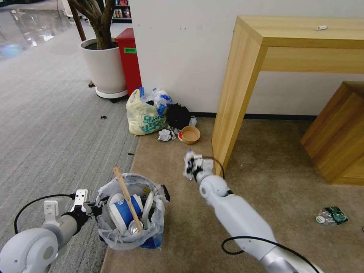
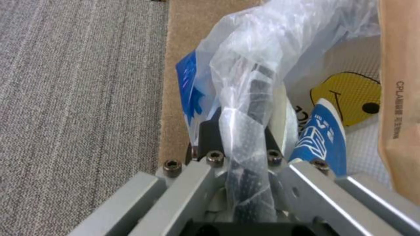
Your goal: Pick up the trash bin and place the garbage on the floor into it.
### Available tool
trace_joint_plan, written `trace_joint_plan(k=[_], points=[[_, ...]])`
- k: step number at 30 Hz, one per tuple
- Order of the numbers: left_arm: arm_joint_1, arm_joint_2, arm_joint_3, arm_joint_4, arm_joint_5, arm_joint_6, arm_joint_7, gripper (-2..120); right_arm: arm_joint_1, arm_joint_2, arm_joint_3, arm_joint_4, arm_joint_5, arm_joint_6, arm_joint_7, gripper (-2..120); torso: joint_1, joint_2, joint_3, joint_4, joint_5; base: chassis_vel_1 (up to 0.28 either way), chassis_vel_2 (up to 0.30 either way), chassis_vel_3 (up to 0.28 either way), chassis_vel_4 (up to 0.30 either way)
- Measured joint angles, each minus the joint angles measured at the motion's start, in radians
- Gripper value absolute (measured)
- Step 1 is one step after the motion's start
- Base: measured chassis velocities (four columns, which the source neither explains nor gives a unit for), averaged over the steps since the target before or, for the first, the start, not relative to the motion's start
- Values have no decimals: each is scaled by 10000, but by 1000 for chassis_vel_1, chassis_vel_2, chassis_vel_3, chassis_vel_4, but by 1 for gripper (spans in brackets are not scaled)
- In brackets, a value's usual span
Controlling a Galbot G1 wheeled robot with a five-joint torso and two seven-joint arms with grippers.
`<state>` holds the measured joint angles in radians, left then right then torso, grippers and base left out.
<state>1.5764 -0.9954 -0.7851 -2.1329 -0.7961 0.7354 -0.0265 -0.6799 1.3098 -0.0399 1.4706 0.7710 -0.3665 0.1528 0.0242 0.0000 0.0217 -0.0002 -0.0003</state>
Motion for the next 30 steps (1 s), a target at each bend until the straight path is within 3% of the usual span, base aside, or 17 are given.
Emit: trace_joint_plan(k=[3,7,10,11,17,27,30], points=[[-169,225,133,132,-151,0,-153,0,209,-363,31,1106,736,-148,-779,0,0,0,0,1,-1,0,0,0,0],[-289,344,224,226,-267,0,-223,0,298,-666,-175,1983,1310,-289,-1111,0,0,1,0,1,0,0,0,0,0],[-549,646,527,398,-415,0,-259,0,406,-1314,-506,3475,2822,-1005,-1380,0,0,2,-1,3,0,0,0,0,0],[-549,646,527,398,-415,0,-259,0,406,-1314,-506,3475,2822,-1005,-1380,0,0,2,-1,3,0,0,0,0,0],[-1417,1233,1550,718,-863,0,-462,0,465,-2687,-1157,4962,4371,-1919,-1726,0,0,1,0,-1,0,0,0,0,0],[-2412,1565,2479,1128,-1104,0,-544,0,553,-3319,-1964,5779,4787,-2706,-1580,0,0,2,0,0,0,0,0,0,0],[-2705,1597,2690,1223,-1163,0,-544,0,762,-3260,-2596,5801,4659,-2984,-651,0,0,2,0,0,0,0,0,0,0]])
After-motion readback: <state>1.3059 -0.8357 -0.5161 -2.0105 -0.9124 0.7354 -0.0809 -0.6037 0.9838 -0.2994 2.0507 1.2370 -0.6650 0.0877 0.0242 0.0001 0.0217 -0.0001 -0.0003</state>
